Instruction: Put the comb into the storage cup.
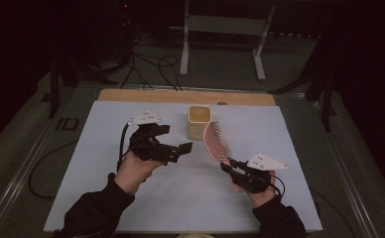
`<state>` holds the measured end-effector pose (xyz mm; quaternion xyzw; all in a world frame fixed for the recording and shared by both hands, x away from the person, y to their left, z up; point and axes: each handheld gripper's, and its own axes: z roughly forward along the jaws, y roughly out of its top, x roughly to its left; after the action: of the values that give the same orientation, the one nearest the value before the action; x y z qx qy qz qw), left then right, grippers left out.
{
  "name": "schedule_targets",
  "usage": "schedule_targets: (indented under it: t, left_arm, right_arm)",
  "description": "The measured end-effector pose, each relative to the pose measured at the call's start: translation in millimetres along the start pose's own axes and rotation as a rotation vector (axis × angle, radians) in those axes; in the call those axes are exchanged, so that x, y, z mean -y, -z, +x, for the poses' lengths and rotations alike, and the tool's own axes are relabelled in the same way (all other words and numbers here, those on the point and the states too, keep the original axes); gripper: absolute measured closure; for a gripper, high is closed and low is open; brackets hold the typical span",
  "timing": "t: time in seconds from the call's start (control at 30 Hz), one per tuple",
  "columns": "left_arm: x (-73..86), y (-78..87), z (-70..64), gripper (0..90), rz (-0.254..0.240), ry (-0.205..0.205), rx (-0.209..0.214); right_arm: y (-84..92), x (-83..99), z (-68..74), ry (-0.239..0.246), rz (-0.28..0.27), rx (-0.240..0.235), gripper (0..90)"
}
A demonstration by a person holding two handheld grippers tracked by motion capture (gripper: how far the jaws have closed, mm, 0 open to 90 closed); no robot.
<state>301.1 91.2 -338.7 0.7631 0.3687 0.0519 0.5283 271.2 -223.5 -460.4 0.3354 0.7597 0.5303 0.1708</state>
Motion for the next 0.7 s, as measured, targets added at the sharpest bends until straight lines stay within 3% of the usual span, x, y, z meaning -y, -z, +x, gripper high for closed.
schedule_targets:
  t: [0.23,0.4,0.7]
  left_arm:
    - [-6.8,-14.2,-5.0,0.2,0.012,0.032,0.001]
    - [-9.7,-33.8,-7.9,0.2,0.048,0.062,0.004]
    - [-12.3,-61.8,-10.0,0.2,0.096,0.107,0.045]
  right_arm:
    - [0.0,-0.4,0.1,0.002,-0.002,0.000,70.9]
    - [-0.1,-0.2,0.0,0.004,-0.001,0.005,71.0]
    - [-0.2,-0.2,0.4,0.006,-0.001,0.008,71.0]
